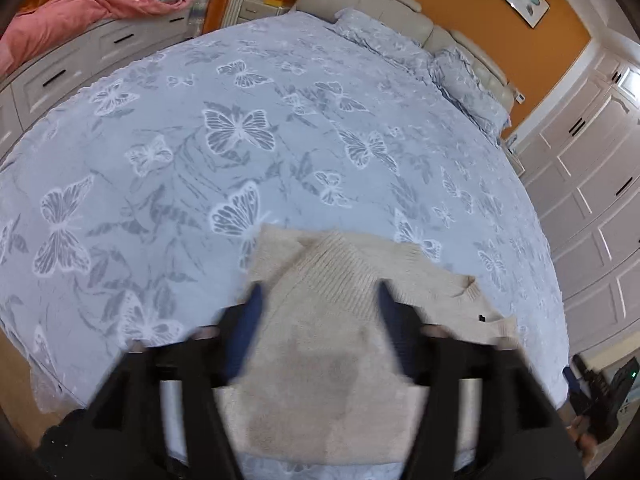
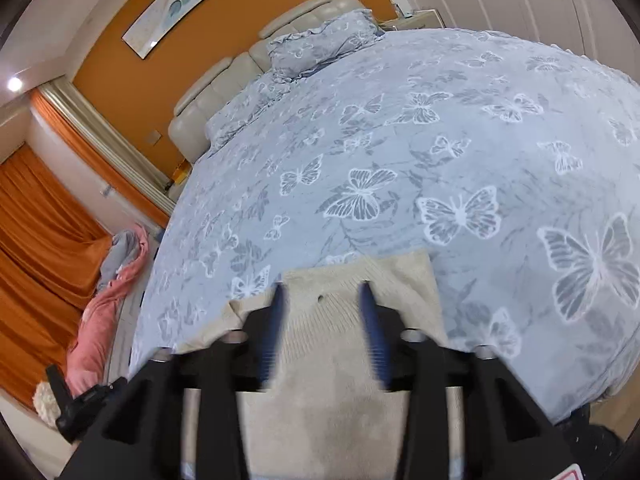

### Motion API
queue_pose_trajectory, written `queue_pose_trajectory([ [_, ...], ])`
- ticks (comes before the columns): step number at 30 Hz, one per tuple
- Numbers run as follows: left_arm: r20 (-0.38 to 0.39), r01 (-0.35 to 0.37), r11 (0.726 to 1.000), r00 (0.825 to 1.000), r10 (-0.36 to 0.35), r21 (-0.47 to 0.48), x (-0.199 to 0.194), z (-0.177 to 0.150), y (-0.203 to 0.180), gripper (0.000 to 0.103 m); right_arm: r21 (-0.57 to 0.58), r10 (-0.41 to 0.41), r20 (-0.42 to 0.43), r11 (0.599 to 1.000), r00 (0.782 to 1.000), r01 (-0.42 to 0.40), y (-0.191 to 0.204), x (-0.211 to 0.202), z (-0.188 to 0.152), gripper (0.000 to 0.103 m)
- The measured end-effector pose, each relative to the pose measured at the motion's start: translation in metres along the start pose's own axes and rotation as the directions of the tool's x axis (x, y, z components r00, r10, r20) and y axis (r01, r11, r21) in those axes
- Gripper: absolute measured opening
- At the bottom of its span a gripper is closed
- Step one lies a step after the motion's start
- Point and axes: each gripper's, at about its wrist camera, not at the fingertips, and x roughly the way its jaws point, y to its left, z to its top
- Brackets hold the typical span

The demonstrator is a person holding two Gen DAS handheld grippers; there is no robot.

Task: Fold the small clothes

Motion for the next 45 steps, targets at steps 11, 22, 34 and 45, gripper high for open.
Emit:
queue_pose_trajectory([
  [11,-0.178,-0.022,0.997,0.983,0.035,0.075,0.106,0.002,-0.017,0.068,-0.203,-0.228,-0.136,0.959,0.964,0.198,-0.007,0.104,0.018,0.062],
  [22,-0.138,0.012,0.992,0.990,0.005,0.122,0.101,0.014,-0.023,0.003,-0.292,-0.166,-0.188,0.950,0.968,0.106,0.018,0.128,0.009,0.008],
  [34,-0.097,-0.077,0.992,0.992,0.086,0.096,0.103,0.032,-0.004,0.002,-0.154,-0.164,-0.165,0.978,0.973,0.139,-0.022,0.124,0.039,0.007],
  [45,-0.161,-0.124,0.987,0.977,0.140,0.107,0.128,0.026,-0.003,0.018,-0.042,-0.159,-0.274,0.987,0.949,0.153,-0.043,0.154,0.041,0.016],
])
